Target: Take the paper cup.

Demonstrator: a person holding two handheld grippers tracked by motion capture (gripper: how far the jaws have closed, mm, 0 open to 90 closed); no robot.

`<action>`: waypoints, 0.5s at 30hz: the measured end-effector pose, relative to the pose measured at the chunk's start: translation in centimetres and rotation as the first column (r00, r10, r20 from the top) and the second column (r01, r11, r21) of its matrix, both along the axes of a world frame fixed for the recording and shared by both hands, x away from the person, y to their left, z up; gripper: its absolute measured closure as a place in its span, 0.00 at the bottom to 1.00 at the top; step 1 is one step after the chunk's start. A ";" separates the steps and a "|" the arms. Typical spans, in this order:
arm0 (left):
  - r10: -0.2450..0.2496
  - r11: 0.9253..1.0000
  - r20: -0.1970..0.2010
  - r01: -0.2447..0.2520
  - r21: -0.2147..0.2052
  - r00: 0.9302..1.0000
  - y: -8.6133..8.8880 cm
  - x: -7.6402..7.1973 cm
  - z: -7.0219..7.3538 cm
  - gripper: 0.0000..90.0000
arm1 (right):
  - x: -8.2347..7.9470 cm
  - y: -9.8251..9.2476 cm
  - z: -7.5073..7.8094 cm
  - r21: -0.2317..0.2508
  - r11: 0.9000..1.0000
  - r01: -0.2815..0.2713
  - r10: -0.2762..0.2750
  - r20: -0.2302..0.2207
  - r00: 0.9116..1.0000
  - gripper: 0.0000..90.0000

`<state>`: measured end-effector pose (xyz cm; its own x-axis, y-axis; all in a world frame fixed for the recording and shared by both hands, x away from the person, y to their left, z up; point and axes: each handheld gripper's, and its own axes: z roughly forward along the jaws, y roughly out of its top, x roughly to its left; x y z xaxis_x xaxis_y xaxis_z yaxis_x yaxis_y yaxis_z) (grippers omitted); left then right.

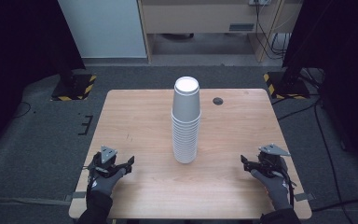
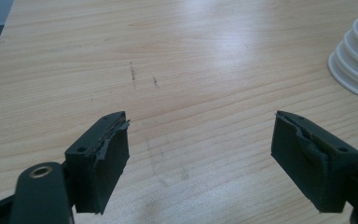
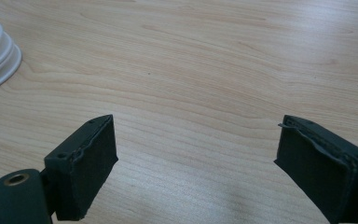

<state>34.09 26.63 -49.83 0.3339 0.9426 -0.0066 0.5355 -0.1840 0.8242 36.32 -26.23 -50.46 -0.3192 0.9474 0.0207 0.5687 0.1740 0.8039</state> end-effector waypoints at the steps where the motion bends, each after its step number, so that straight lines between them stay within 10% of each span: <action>1: -0.005 1.000 0.005 0.005 -0.006 1.000 -0.1 0.0 0.0 0.21 | 0.0 0.0 0.1 0.006 1.000 0.001 -0.001 0.001 1.000 0.13; 15: -0.035 0.999 0.041 0.037 -0.039 0.999 -0.7 -0.7 0.7 0.21 | -0.7 0.0 1.9 0.054 0.999 -0.001 -0.003 0.079 0.997 0.14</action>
